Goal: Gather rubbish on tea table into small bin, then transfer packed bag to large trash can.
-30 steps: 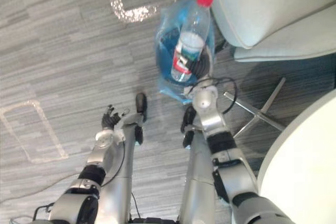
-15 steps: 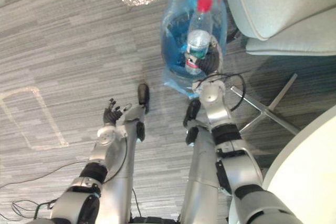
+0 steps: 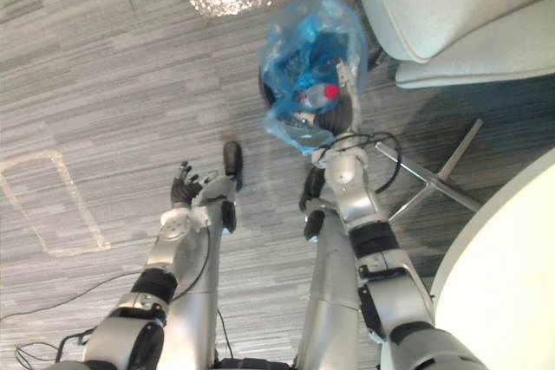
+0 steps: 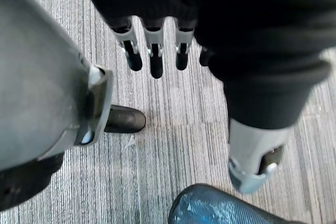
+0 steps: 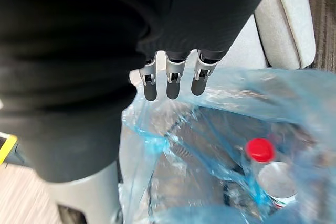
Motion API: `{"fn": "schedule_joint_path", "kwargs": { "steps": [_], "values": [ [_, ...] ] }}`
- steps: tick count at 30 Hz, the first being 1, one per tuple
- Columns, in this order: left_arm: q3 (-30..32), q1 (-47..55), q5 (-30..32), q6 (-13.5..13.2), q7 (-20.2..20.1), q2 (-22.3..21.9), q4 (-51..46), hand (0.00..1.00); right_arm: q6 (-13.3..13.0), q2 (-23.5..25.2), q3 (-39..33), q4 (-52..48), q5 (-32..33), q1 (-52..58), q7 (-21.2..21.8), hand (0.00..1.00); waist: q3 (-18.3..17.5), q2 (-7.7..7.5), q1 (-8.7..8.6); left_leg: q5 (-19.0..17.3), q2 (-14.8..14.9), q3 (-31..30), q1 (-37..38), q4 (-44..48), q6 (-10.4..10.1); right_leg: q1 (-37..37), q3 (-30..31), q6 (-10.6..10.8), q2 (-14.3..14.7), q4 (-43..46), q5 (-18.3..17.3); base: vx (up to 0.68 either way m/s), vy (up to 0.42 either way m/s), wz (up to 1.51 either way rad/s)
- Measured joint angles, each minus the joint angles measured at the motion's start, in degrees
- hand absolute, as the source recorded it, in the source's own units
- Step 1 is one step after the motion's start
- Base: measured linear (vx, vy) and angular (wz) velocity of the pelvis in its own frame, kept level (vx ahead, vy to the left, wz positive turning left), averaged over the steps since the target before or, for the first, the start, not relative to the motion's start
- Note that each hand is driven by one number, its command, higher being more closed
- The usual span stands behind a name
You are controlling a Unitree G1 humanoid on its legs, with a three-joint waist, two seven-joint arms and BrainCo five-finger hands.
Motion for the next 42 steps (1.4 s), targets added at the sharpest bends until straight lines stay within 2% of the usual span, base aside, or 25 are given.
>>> {"fn": "schedule_joint_path", "kwargs": {
  "steps": [5,10,15,22,23,35,42],
  "values": [
    [-0.01,0.00,0.39,0.01,-0.21,0.27,-0.02,0.00,-0.04,-0.12,1.84,0.27,-5.05,1.61,0.88,0.00,0.00,-0.01,-0.07,0.02,0.57,0.61,-0.02,-0.26,-0.01,-0.58,0.44,-0.30,0.47,-0.16,0.31,-0.04,-0.007,-0.07],
    [-0.05,-0.01,0.13,-0.15,-0.19,0.56,-0.31,0.00,0.28,0.10,3.41,6.98,-9.37,0.06,1.30,0.00,-0.07,-0.09,-0.29,0.09,0.58,0.67,-0.95,-0.82,-0.08,-1.55,0.46,-0.29,0.56,-0.61,0.53,0.00,0.000,-0.01],
    [-0.09,-0.65,-0.33,-1.78,-0.11,1.42,-0.91,0.00,1.55,0.43,3.68,13.96,-11.57,-4.43,0.99,0.00,-0.09,-0.13,-0.39,0.78,0.39,0.58,-3.35,-1.45,-0.23,-4.21,0.33,-0.35,0.41,-0.29,0.59,0.00,0.002,0.03],
    [-0.05,-0.81,-2.55,-2.34,0.48,1.59,-1.79,0.00,3.51,0.52,3.32,20.52,-11.61,-9.82,-0.42,0.00,-0.09,-0.13,-0.52,2.91,-0.51,-0.24,-4.74,-4.17,-0.80,-6.30,-0.42,-0.41,-0.15,-0.21,0.55,-0.01,-0.003,0.13],
    [-0.05,-0.94,-2.55,-2.50,0.51,1.60,-1.92,0.00,3.78,0.50,3.18,21.41,-11.61,-10.65,-0.45,1.00,-0.09,-0.13,-0.51,3.21,-0.63,-0.38,-5.10,-4.55,-0.84,-6.81,-0.58,-0.42,-0.29,-0.07,0.55,-0.02,-0.003,0.13],
    [-0.09,-1.20,-4.71,-2.69,0.61,1.38,-2.93,0.00,4.08,0.47,3.13,23.65,-11.20,-13.64,-1.50,1.00,-0.09,-0.12,-0.48,4.47,-1.37,-0.99,-6.23,-5.95,-1.09,-8.63,-0.97,-0.68,-0.96,0.89,0.28,-0.02,-0.005,0.06],
    [-0.06,-1.18,-4.76,-2.64,0.96,1.36,-4.08,0.00,3.97,0.45,2.65,21.93,-8.54,-13.15,-1.64,1.00,-0.09,-0.12,-0.41,4.46,-1.27,-1.00,-6.82,-5.16,-1.08,-8.85,-1.15,-0.71,-0.88,1.08,0.29,-0.04,-0.002,-0.01]
  ]
}}
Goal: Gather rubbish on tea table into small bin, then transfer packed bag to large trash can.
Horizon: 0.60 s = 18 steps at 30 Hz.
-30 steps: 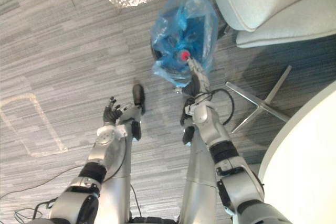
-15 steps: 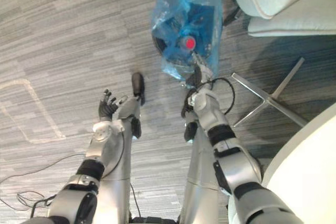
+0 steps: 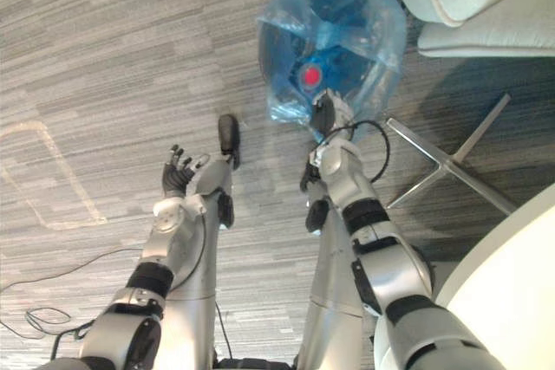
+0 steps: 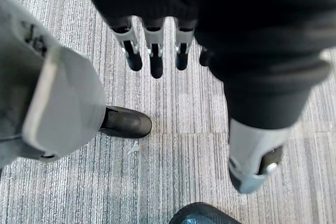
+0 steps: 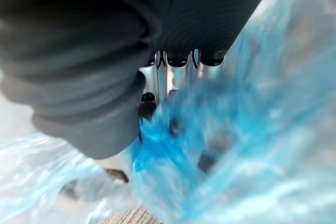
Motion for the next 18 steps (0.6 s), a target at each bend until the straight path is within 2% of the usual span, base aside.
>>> {"fn": "schedule_joint_path", "kwargs": {
  "steps": [7,11,15,18],
  "values": [
    [0.04,0.01,0.02,0.21,-0.02,0.02,-0.07,0.00,-0.27,0.23,-0.51,-6.33,2.84,2.27,-0.15,1.00,-0.01,0.01,0.10,-0.13,0.42,-0.05,-0.08,1.51,0.16,0.14,0.16,-0.27,0.20,0.57,0.22,-0.05,-0.006,-0.05],
    [0.17,0.37,0.15,0.94,-0.13,0.05,0.14,0.00,-0.65,1.89,-0.53,-10.47,4.63,5.40,-0.06,1.00,-0.01,0.01,0.01,-0.23,1.14,-0.39,1.27,2.56,0.17,1.97,0.05,-0.42,0.96,0.51,0.57,-0.06,-0.015,-0.10],
    [-1.47,4.80,0.63,1.70,-0.91,-0.91,0.36,0.00,-1.03,4.65,-0.27,-13.78,6.99,12.54,0.70,1.00,-0.11,-0.09,0.03,-1.62,1.78,0.57,8.94,1.28,0.25,9.74,-0.07,0.01,1.45,-1.55,0.41,-0.06,-0.026,-0.10],
    [-1.73,6.52,1.29,2.32,-1.34,-1.59,1.46,0.00,-1.56,5.75,-0.28,-16.68,8.58,17.21,1.46,1.00,-0.20,-0.14,-0.08,-1.32,2.42,2.20,14.03,-1.48,0.68,14.55,-0.04,0.43,1.47,-3.82,0.66,-0.04,-0.025,0.02]
  ]
}}
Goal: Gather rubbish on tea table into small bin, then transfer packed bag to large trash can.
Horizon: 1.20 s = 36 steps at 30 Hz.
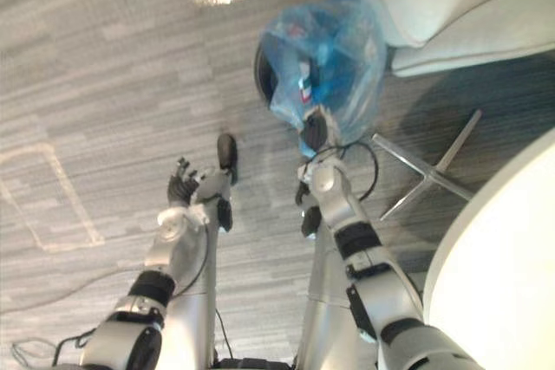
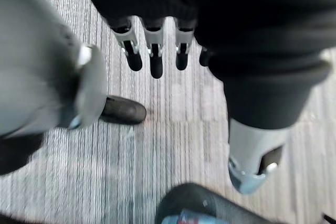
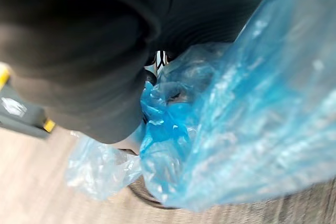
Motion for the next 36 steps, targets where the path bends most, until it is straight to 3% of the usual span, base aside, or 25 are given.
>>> {"fn": "schedule_joint_path", "kwargs": {
  "steps": [7,11,18,21,27,36],
  "values": [
    [0.27,6.23,3.41,1.71,-1.69,-0.14,3.83,0.00,-0.35,4.79,0.03,-3.63,4.91,11.10,3.63,1.00,-0.85,-1.17,0.01,1.03,0.12,2.64,15.67,-6.33,0.20,14.83,0.15,0.05,0.30,-6.60,1.13,0.04,-0.005,-0.04],
    [0.67,10.41,5.92,2.66,-2.69,-1.21,6.14,0.00,-0.47,6.17,0.09,-5.46,8.57,18.00,6.14,1.00,-5.22,-2.12,-0.32,0.74,-0.15,3.09,25.05,-10.56,-0.22,24.47,-0.17,0.24,0.76,-11.44,1.21,0.09,-0.011,-0.02],
    [-0.84,17.01,9.80,3.28,-4.83,-2.15,7.98,0.00,-0.49,6.73,2.84,-10.47,8.92,29.80,11.19,1.00,-13.39,-2.86,-1.25,0.92,-0.44,4.49,38.54,-19.36,-0.79,37.46,0.18,1.28,2.04,-21.00,2.31,0.14,-0.014,-0.09],
    [-1.79,17.38,11.39,3.39,-5.05,-1.51,10.17,0.00,-0.49,6.57,3.31,-10.80,8.76,31.32,13.05,1.00,-16.30,-2.70,-1.28,1.93,-0.53,5.18,42.59,-23.13,-1.32,41.50,0.75,1.72,2.87,-25.85,4.01,0.15,0.010,-0.16],
    [-3.94,17.80,13.57,3.81,-6.14,2.28,12.13,0.00,-1.80,3.86,3.97,-9.50,8.69,30.88,16.20,1.00,-18.13,-2.61,-1.77,2.99,-1.03,5.23,48.47,-27.40,-1.44,49.65,1.86,2.53,4.38,-35.98,8.57,0.09,0.031,-0.11],
    [-5.05,22.21,15.75,3.85,-6.50,4.60,13.56,0.00,-3.47,2.71,4.38,-2.62,7.39,30.44,18.17,1.00,-20.86,-2.25,-2.24,5.41,-3.35,3.56,55.37,-34.31,-0.34,54.77,2.39,3.49,3.33,-40.59,10.35,-0.02,0.053,0.00]
  ]
}}
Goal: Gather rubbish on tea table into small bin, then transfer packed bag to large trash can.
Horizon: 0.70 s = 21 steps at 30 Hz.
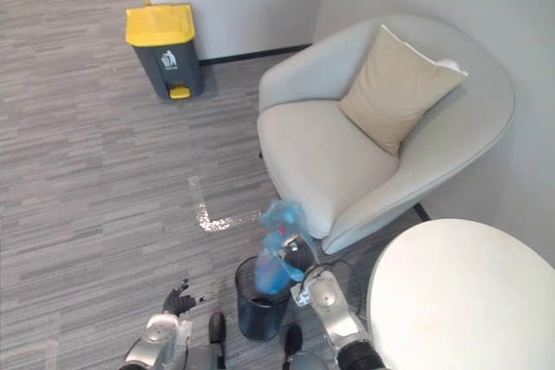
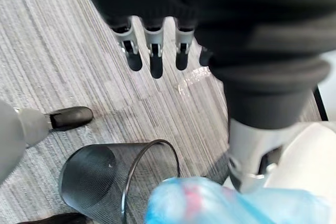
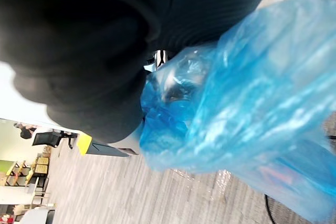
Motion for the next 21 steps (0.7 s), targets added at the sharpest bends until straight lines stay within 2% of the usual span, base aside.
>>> {"fn": "schedule_joint_path", "kwargs": {
  "steps": [3,13,21],
  "values": [
    [-0.07,1.19,0.01,0.05,-0.80,0.00,0.92,0.00,-0.21,-0.01,0.01,0.03,-1.33,-0.45,-0.09,1.00,-0.03,-0.04,0.00,0.35,-0.88,-1.29,0.92,-2.05,-0.28,-0.12,0.78,0.78,-0.27,-0.62,0.48,-0.04,0.059,-0.10],
    [-1.66,1.83,-0.09,0.05,-0.79,0.14,0.23,0.00,-0.24,-0.01,1.23,4.20,-3.32,-1.67,-0.32,1.00,-0.11,-0.13,0.02,0.03,-2.26,-3.06,1.91,-2.09,0.26,2.50,0.84,1.38,-1.10,-3.07,1.22,0.01,0.033,0.02],
    [-3.89,2.65,-0.11,-0.04,-0.82,1.34,-10.10,0.00,-0.25,-1.53,2.18,1.96,-3.64,-2.66,-0.18,1.00,-0.10,-0.13,0.02,-0.01,-2.43,-3.09,2.85,-2.08,0.71,3.68,0.95,1.30,-1.13,-3.75,1.81,0.03,0.002,0.00]
  ]
}}
